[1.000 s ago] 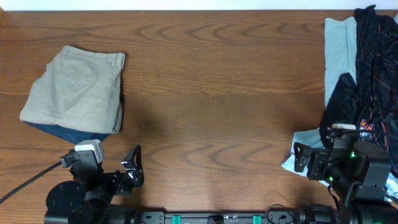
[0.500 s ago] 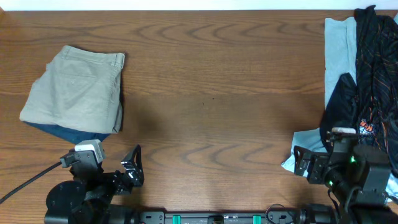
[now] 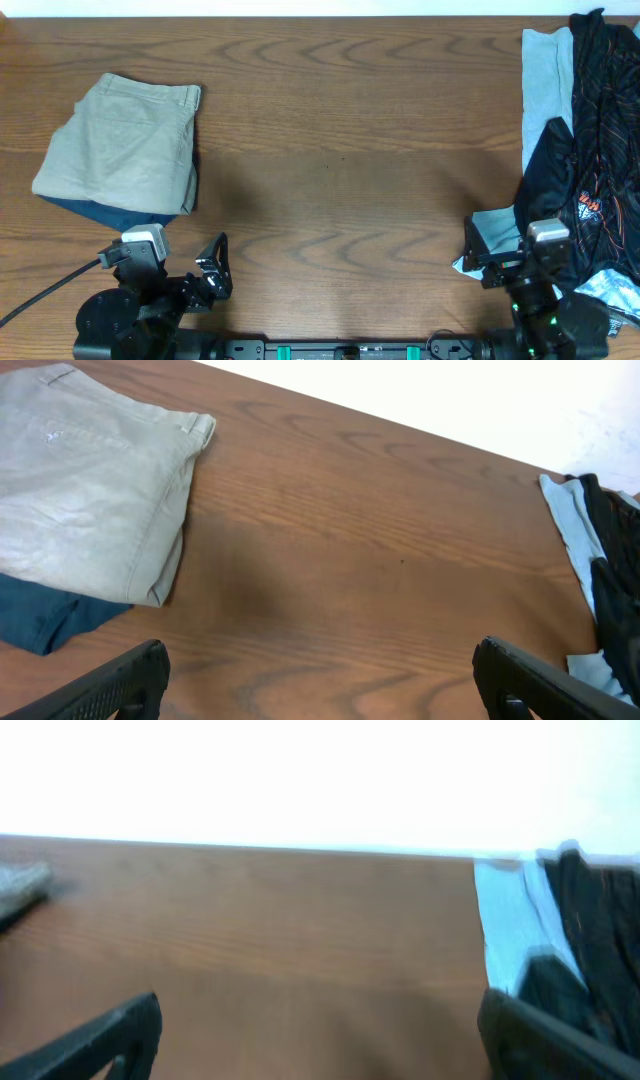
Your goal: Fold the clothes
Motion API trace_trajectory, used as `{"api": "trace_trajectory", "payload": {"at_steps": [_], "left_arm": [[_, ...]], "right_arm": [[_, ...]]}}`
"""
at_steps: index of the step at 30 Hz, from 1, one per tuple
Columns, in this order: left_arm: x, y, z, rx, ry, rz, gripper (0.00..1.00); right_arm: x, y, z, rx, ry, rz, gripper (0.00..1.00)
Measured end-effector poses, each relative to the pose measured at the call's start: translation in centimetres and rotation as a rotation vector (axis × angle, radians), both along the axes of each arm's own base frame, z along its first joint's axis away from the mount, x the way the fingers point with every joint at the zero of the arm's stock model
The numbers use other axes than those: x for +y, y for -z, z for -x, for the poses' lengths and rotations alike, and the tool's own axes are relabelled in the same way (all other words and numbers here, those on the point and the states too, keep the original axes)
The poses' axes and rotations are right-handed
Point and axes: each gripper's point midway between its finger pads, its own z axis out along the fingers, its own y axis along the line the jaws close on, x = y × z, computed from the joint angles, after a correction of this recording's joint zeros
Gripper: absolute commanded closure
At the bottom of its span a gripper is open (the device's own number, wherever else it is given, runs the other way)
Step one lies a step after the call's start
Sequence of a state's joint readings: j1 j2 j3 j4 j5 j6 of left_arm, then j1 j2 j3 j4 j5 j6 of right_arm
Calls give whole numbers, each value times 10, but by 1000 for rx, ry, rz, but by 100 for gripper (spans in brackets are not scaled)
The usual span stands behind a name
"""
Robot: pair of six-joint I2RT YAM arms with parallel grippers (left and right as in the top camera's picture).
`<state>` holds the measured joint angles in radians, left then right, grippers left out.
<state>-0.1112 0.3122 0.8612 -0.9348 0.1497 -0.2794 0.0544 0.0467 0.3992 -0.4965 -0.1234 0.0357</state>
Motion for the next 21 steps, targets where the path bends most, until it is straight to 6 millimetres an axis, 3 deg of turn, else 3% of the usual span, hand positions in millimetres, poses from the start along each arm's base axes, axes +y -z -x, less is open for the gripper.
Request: {"api": "trace_trajectory", "payload": {"at_steps": [4, 11, 19, 21], "left_arm": [[0, 0, 0, 0, 0, 0, 2], [0, 0, 0, 1, 0, 0, 2], [0, 0, 0, 1, 0, 0, 2], [0, 0, 0, 1, 0, 0, 2]], "right_arm": [[1, 0, -12, -112, -2, 17, 1], [1, 16, -33, -265, 3, 59, 1], [3, 68, -38, -113, -12, 95, 1], [3, 72, -38, -97, -14, 96, 1]]}}
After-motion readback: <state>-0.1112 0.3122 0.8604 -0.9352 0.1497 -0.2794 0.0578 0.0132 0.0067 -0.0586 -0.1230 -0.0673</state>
